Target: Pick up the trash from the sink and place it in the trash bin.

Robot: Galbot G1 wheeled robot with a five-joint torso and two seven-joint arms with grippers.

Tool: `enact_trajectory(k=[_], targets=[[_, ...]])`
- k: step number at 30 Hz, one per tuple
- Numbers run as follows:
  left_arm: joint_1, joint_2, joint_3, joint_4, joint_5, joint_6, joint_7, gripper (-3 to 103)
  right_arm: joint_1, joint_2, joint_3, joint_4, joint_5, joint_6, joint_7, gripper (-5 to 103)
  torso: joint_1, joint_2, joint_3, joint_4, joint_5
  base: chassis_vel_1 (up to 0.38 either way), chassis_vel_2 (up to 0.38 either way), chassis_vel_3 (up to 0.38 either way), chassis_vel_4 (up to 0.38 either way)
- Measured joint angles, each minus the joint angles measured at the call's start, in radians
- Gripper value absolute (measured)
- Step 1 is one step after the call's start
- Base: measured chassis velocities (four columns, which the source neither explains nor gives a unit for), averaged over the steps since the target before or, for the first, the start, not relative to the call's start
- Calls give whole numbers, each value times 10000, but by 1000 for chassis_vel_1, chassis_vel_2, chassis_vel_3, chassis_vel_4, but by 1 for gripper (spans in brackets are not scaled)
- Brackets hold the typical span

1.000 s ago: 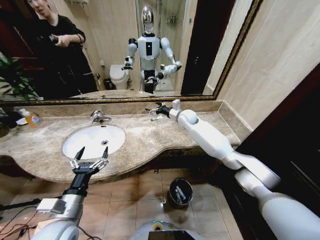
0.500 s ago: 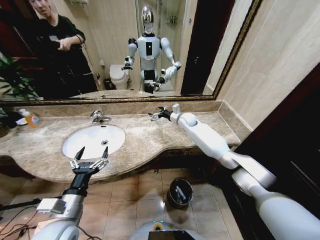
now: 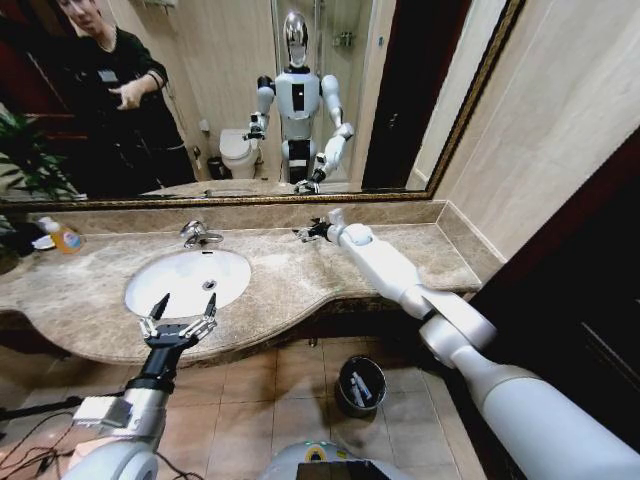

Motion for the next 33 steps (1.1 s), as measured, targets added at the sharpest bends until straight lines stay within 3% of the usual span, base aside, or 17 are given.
enact_trajectory(k=[5,13,20,33], targets=[[0,0,0,0,0,0,0,100,-155,-397,289,58,-644,-392,-607,100,-1,0,0,-8,3,0,0,0,0],[0,0,0,0,0,0,0,100,-40,-318,740,-670,-1634,-163,-1566,100,-1,0,0,-5,2,0,0,0,0],[0,0,0,0,0,0,0,100,273,152,942,-1486,-2437,304,-1850,100,-1,0,0,-3,2,0,0,0,0],[0,0,0,0,0,0,0,100,383,574,1159,-1804,-2549,312,-1936,100,-1,0,0,-4,2,0,0,0,0]])
